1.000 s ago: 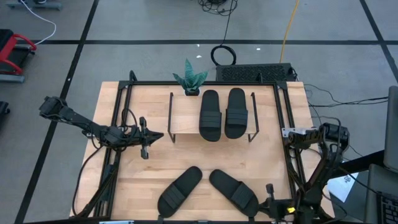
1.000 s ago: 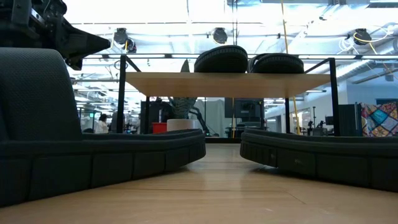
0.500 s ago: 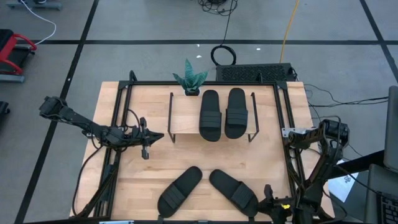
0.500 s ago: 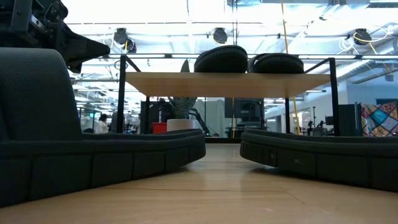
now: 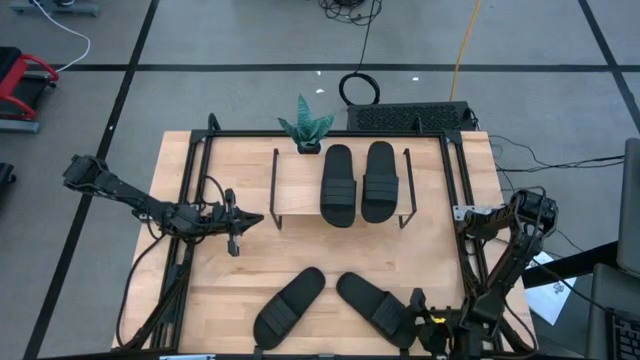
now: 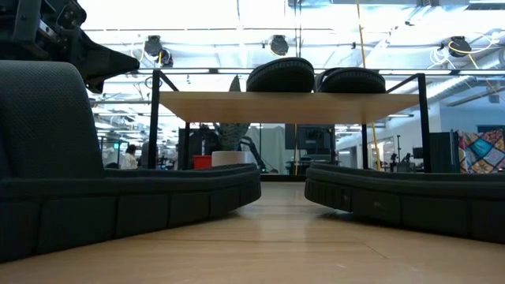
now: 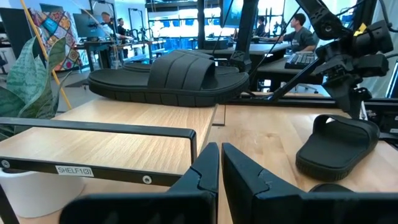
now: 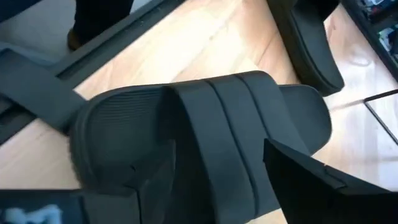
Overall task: Pick and place slides into the shelf
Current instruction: Put the right slide under the shelf
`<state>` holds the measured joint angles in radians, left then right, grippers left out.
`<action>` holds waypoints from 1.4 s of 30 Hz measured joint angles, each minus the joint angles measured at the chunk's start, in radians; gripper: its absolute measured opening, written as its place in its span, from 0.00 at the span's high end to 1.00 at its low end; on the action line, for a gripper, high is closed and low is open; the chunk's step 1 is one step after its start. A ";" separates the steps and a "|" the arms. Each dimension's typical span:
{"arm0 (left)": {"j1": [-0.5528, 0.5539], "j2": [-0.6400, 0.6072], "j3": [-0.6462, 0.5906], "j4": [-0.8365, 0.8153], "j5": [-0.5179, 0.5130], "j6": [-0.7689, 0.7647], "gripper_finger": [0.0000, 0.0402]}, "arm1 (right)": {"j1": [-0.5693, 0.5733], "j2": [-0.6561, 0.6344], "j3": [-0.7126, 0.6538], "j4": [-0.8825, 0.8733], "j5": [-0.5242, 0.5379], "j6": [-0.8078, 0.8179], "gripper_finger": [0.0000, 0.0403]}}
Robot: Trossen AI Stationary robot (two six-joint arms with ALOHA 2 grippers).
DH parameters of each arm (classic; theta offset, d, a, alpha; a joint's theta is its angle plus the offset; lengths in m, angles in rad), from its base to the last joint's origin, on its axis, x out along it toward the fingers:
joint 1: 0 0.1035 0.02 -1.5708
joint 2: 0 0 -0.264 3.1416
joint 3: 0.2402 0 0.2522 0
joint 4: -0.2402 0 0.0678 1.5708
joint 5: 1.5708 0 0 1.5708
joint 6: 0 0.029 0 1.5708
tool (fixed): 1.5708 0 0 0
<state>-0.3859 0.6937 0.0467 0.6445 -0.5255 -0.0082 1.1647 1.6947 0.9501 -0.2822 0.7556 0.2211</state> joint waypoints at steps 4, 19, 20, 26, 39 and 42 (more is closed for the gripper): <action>0.000 0.000 0.000 -0.006 0.000 0.006 0.95 | -0.001 0.000 0.000 -0.015 0.039 -0.026 0.39; 0.000 0.000 0.000 -0.029 0.000 0.007 0.95 | -0.013 0.102 0.000 -0.071 0.174 -0.150 0.39; 0.000 0.000 0.000 -0.029 0.000 0.007 0.95 | -0.013 0.113 0.000 -0.067 0.202 -0.158 0.39; 0.000 0.000 0.000 -0.030 0.000 0.008 0.95 | -0.021 0.152 0.000 -0.025 0.320 -0.202 0.39; 0.000 0.000 0.000 -0.043 0.000 0.005 0.95 | -0.109 0.208 0.003 0.030 0.311 -0.025 0.61; 0.000 0.000 0.000 -0.043 0.000 0.004 0.95 | -0.111 0.193 0.001 0.024 0.298 -0.027 0.86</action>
<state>-0.3858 0.6934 0.0463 0.6018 -0.5259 -0.0040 1.0542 1.8877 0.9511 -0.2581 1.0534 0.1937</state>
